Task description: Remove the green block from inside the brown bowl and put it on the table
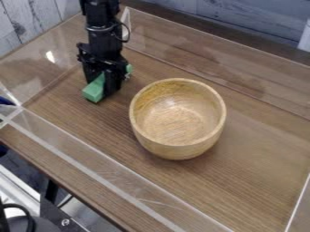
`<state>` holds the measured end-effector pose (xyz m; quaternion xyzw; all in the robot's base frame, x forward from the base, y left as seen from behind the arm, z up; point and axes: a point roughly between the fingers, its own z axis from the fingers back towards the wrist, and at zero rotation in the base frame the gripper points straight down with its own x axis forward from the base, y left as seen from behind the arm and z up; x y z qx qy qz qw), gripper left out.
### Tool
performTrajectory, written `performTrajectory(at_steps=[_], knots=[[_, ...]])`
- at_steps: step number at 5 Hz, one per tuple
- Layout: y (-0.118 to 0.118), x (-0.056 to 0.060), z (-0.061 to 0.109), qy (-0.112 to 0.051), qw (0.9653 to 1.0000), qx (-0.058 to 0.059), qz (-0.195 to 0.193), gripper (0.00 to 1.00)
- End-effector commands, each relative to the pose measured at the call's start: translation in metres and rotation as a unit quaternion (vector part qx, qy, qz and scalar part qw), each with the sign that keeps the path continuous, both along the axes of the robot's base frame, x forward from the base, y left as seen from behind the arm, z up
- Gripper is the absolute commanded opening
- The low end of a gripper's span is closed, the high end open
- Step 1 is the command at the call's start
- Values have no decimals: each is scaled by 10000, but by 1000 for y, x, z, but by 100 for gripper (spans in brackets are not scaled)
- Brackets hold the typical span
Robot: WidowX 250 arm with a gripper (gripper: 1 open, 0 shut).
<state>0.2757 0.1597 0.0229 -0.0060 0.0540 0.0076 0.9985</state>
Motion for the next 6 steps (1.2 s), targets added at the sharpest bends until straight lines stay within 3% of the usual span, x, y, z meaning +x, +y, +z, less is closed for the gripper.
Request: performTrajectory(at_steps=[1,6], knots=[[10,9,12,-239,9996,137,79,0],[14,7,9,-240,9993,64,270,0]])
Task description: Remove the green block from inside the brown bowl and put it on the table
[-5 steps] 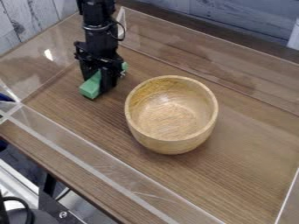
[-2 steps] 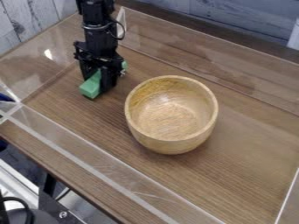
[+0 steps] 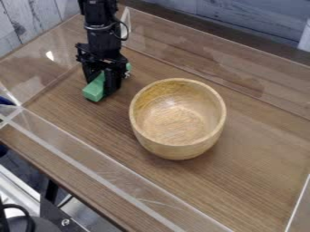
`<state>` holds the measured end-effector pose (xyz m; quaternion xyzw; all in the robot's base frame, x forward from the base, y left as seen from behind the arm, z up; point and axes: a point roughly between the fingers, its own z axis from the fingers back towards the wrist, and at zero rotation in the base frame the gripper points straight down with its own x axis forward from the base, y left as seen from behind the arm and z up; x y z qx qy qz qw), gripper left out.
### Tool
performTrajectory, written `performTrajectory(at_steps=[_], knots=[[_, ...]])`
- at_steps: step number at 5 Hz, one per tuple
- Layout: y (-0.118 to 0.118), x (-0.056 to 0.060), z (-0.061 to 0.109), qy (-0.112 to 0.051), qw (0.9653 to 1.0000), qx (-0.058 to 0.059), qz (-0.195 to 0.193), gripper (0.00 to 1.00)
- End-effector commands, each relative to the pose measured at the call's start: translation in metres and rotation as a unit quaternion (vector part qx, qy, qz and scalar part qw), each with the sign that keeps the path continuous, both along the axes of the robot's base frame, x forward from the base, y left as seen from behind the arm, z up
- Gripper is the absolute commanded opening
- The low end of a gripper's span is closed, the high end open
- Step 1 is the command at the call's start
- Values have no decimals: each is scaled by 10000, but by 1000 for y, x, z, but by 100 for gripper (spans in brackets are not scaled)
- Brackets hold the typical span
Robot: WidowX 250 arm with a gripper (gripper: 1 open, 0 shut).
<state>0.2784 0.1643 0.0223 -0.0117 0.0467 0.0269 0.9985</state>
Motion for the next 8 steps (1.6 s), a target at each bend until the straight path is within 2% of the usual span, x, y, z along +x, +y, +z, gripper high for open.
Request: performTrajectory(at_steps=[1,4,5,6,7,8], knots=[[10,4,9,-167,9998,96,111,0],[12,3,10,-175,9996,35,213,0],[11,2,14,-185,9995,18,250,100],[11,2,22,-249,9993,-12,277,100],[9,2,36,-390,9988,-39,293,100],[5,3,57,-606,9977,-59,290,100]])
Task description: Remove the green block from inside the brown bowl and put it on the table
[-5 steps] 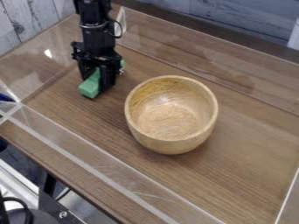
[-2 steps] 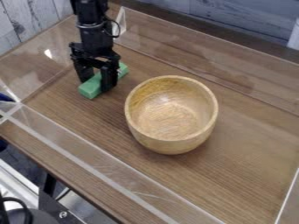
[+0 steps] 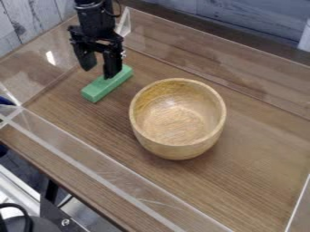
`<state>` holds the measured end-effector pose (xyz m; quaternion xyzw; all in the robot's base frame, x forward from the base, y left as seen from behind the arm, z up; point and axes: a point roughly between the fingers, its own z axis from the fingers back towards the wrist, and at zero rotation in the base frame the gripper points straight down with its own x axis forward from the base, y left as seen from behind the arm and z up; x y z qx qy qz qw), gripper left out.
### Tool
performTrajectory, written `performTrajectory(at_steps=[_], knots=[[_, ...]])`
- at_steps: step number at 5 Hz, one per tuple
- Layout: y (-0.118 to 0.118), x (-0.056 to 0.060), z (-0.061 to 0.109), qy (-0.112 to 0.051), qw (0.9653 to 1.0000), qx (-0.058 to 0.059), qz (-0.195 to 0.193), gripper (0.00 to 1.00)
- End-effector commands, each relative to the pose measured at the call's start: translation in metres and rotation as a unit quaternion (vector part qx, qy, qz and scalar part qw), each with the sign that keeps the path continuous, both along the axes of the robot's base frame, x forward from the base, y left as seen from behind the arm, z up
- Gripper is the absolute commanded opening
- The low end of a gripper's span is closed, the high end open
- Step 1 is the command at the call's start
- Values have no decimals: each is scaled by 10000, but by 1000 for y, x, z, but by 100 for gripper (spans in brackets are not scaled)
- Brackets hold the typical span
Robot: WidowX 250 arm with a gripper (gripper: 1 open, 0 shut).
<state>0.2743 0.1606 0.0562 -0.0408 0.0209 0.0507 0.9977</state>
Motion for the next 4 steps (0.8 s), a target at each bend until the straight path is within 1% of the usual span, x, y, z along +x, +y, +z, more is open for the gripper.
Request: performTrajectory(at_steps=[1,3,4], knots=[[13,3,35,-452,9987,199,146,100],[24,-6,53,-629,9973,139,357,100],[31,-7,55,-651,9967,174,445,100]])
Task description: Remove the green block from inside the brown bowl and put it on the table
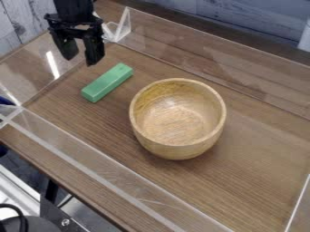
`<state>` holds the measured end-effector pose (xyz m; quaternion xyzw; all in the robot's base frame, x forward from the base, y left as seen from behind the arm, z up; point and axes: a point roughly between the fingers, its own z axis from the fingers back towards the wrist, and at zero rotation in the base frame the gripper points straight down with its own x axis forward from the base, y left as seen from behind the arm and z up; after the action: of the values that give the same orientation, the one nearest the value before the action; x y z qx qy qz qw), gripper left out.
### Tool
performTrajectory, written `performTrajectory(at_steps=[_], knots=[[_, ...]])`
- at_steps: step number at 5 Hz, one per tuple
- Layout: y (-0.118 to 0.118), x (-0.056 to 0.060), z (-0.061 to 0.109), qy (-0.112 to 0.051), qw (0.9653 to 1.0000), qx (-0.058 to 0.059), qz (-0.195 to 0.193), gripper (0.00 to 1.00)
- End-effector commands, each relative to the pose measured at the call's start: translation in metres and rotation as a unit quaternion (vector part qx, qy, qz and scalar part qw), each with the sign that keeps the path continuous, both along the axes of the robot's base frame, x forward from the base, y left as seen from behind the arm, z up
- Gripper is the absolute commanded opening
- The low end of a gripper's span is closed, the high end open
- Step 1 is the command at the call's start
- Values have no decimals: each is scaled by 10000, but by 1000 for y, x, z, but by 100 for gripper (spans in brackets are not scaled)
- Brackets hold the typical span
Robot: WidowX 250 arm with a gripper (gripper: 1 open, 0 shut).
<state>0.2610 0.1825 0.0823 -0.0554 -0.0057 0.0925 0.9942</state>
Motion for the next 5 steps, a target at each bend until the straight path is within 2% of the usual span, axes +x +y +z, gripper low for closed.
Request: performTrajectory(at_steps=[1,5], knots=[[16,6,26,-362,9986,372,117,100],[35,7,2,-153,9976,576,343,100]])
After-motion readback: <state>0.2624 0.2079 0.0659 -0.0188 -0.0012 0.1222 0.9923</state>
